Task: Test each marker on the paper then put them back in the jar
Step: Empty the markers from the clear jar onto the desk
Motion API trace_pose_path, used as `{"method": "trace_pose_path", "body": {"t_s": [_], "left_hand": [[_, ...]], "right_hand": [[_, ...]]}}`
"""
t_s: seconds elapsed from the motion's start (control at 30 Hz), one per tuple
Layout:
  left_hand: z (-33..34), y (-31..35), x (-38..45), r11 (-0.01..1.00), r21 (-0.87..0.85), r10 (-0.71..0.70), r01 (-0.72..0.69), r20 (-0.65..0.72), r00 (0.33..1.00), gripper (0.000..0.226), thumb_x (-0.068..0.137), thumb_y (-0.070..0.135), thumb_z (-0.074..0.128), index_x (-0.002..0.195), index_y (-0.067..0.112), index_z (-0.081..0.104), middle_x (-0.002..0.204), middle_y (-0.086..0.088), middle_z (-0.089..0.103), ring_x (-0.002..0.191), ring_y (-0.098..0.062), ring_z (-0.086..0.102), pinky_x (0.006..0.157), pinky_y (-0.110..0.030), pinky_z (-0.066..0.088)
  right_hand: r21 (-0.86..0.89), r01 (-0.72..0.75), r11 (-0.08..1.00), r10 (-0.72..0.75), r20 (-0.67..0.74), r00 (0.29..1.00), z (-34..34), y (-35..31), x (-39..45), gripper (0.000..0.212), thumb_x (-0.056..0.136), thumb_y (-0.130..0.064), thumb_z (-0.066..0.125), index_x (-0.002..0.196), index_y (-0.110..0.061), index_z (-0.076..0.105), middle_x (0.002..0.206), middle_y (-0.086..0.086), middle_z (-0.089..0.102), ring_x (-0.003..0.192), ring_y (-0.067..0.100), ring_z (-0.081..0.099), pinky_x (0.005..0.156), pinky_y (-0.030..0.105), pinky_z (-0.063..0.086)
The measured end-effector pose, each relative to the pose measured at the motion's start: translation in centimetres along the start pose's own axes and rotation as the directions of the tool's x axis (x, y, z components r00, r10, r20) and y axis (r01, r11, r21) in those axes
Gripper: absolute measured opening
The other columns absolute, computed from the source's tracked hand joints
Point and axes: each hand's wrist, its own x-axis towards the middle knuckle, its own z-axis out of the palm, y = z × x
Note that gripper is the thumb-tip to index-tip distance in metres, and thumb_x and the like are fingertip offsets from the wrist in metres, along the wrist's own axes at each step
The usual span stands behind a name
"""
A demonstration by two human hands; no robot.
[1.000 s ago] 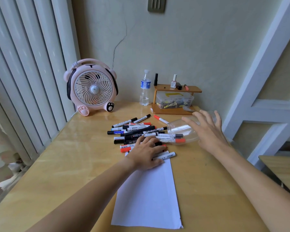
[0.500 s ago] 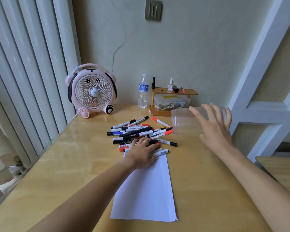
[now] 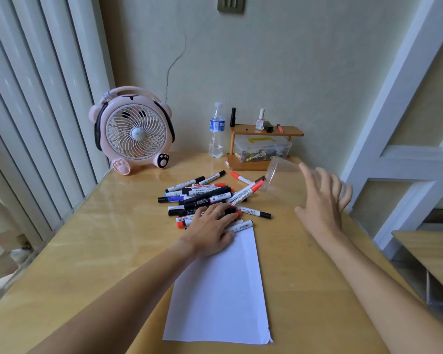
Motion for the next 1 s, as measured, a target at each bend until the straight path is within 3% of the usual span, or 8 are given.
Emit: {"method": "trace_pose_path", "body": {"t_s": [0.17, 0.3, 0.4, 0.53, 0.6, 0.7, 0.83, 1.0], "left_hand": [[-0.2, 0.2, 0.3, 1.000, -0.007, -0.001, 0.001, 0.011, 1.000, 0.060, 0.099, 0.052, 0.044, 0.155, 0.034, 0.038, 0.166, 0.000, 0.023, 0.152, -0.021, 0.022, 0.119, -0.049, 0.018], [-0.2, 0.4, 0.2, 1.000, -0.014, 0.004, -0.004, 0.000, 1.000, 0.058, 0.101, 0.049, 0.044, 0.156, 0.033, 0.037, 0.167, 0.000, 0.022, 0.153, -0.021, 0.020, 0.120, -0.050, 0.016], [0.0, 0.4, -0.2, 1.000, 0.000, 0.010, -0.010, -0.025, 1.000, 0.056, 0.103, 0.049, 0.041, 0.156, 0.033, 0.036, 0.167, 0.001, 0.022, 0.152, -0.021, 0.021, 0.121, -0.050, 0.015], [0.5, 0.5, -0.9, 1.000, -0.023, 0.018, -0.021, -0.122, 0.992, 0.052, 0.100, 0.048, 0.037, 0.148, 0.033, 0.049, 0.161, -0.001, 0.036, 0.148, -0.025, 0.033, 0.119, -0.053, 0.022], [0.7, 0.8, -1.2, 0.999, -0.034, 0.014, -0.021, -0.196, 0.981, 0.042, 0.101, 0.043, 0.048, 0.141, 0.033, 0.056, 0.156, -0.002, 0.044, 0.145, -0.026, 0.039, 0.118, -0.055, 0.025], [0.8, 0.9, -1.3, 0.999, -0.049, 0.006, -0.018, -0.233, 0.972, 0.033, 0.100, 0.038, 0.058, 0.133, 0.034, 0.061, 0.150, -0.001, 0.048, 0.139, -0.026, 0.043, 0.116, -0.052, 0.028], [0.6, 0.5, -1.2, 0.995, -0.098, 0.001, -0.020, -0.196, 0.981, 0.036, 0.099, 0.036, 0.062, 0.134, 0.034, 0.062, 0.149, -0.001, 0.049, 0.138, -0.027, 0.044, 0.115, -0.049, 0.031], [0.6, -0.1, -1.3, 0.990, -0.136, 0.015, -0.037, -0.158, 0.987, 0.041, 0.100, 0.038, 0.061, 0.141, 0.037, 0.059, 0.155, 0.002, 0.043, 0.144, -0.023, 0.038, 0.119, -0.046, 0.022]], "right_hand": [[-0.041, 0.032, 0.999, -0.035, -0.061, 0.998, -1.9, 1.4, 2.2, 0.116, 0.057, -0.005, 0.084, 0.156, -0.034, 0.032, 0.153, 0.011, 0.034, 0.144, 0.034, 0.027, 0.119, 0.061, 0.007], [-0.002, 0.039, 0.999, -0.039, 0.025, 0.999, -2.1, 1.4, 2.1, 0.114, 0.061, -0.011, 0.083, 0.157, -0.039, 0.027, 0.152, 0.005, 0.035, 0.143, 0.029, 0.028, 0.120, 0.060, 0.010], [0.174, -0.056, 0.983, 0.031, 0.139, 0.990, -0.7, 0.8, 0.6, 0.114, 0.069, -0.028, 0.087, 0.159, -0.042, 0.019, 0.154, 0.001, 0.035, 0.144, 0.026, 0.032, 0.120, 0.057, 0.011], [0.387, -0.120, 0.914, 0.092, 0.089, 0.992, 1.9, -0.3, -2.1, 0.114, 0.067, -0.033, 0.091, 0.158, -0.036, 0.022, 0.155, 0.002, 0.041, 0.144, 0.028, 0.039, 0.115, 0.051, 0.030], [0.451, -0.092, 0.888, 0.098, 0.010, 0.995, 2.8, -0.9, -2.8, 0.112, 0.067, -0.032, 0.092, 0.157, -0.031, 0.026, 0.154, 0.003, 0.042, 0.142, 0.027, 0.040, 0.113, 0.050, 0.035], [0.616, -0.158, 0.772, 0.170, 0.040, 0.985, 3.9, -1.7, -3.0, 0.111, 0.068, -0.034, 0.093, 0.154, -0.024, 0.025, 0.153, 0.006, 0.040, 0.137, 0.027, 0.044, 0.107, 0.043, 0.045], [0.686, -0.297, 0.664, 0.307, 0.111, 0.945, 5.4, -2.1, -3.2, 0.107, 0.070, -0.036, 0.093, 0.149, -0.018, 0.023, 0.148, 0.011, 0.044, 0.131, 0.029, 0.047, 0.099, 0.032, 0.042], [0.700, -0.359, 0.618, 0.368, 0.145, 0.918, 6.7, -2.2, -3.5, 0.112, 0.071, -0.043, 0.091, 0.153, -0.020, 0.018, 0.155, 0.012, 0.037, 0.138, 0.028, 0.042, 0.109, 0.038, 0.041]]}}
